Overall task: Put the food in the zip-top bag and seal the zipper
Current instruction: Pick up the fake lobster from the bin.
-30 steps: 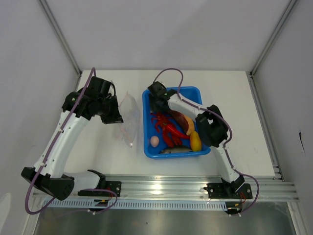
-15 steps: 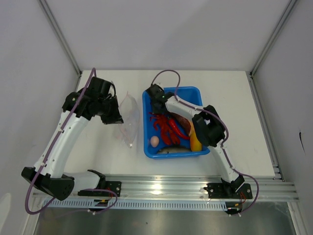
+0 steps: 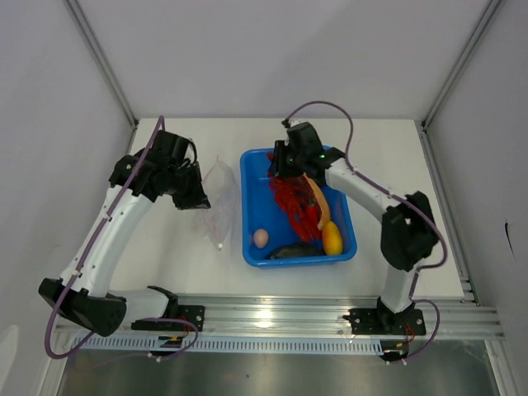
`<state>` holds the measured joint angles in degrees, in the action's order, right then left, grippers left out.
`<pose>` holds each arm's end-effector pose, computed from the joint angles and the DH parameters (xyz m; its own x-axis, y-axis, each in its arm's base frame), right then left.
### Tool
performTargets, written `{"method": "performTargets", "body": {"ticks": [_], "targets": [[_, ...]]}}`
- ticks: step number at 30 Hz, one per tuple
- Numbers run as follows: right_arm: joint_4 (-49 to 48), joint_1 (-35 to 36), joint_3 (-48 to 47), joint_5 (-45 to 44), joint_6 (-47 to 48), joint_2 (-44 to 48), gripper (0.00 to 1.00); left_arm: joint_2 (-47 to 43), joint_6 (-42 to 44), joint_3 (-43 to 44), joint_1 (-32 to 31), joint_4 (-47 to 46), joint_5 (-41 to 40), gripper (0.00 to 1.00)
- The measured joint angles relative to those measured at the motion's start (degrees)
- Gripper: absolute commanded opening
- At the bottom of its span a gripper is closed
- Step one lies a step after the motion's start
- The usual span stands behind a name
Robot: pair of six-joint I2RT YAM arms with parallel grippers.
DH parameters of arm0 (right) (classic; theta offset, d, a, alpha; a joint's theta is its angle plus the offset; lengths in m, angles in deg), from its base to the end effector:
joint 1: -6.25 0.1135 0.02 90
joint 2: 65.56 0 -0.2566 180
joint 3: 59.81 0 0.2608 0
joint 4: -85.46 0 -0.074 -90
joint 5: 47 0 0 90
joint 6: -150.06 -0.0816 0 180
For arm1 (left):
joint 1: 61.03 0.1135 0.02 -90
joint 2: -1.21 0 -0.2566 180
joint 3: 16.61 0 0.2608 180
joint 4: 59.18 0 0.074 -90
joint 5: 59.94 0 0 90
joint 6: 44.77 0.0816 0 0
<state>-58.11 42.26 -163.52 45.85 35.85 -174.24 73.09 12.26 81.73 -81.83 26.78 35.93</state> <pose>0.3848 0.2847 0.2312 -0.7411 -0.0323 -0.6707 -0.3437 0.8763 0.3376 0.2330 -0.0974 0.3399 -0.8944 -0.2393 -0.3778 -0.1013 0.9312 -0.3501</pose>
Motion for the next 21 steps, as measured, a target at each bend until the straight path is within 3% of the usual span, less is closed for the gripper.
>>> {"method": "performTargets", "body": {"ticks": [6, 12, 21], "targets": [[-10.80, -3.08, 9.14, 8.70, -0.31, 14.27, 0.00, 2.56, 0.07, 1.09, 1.09, 0.15, 3.28, 0.00], [-18.71, -5.25, 9.64, 16.17, -4.00, 15.67, 0.00, 6.67, 0.46, 4.46, 1.11, 0.90, 8.41, 0.01], [-29.20, -8.81, 9.25, 20.74, -18.23, 20.63, 0.00, 7.02, -1.14, 5.51, 1.20, 0.94, 15.19, 0.01]]}}
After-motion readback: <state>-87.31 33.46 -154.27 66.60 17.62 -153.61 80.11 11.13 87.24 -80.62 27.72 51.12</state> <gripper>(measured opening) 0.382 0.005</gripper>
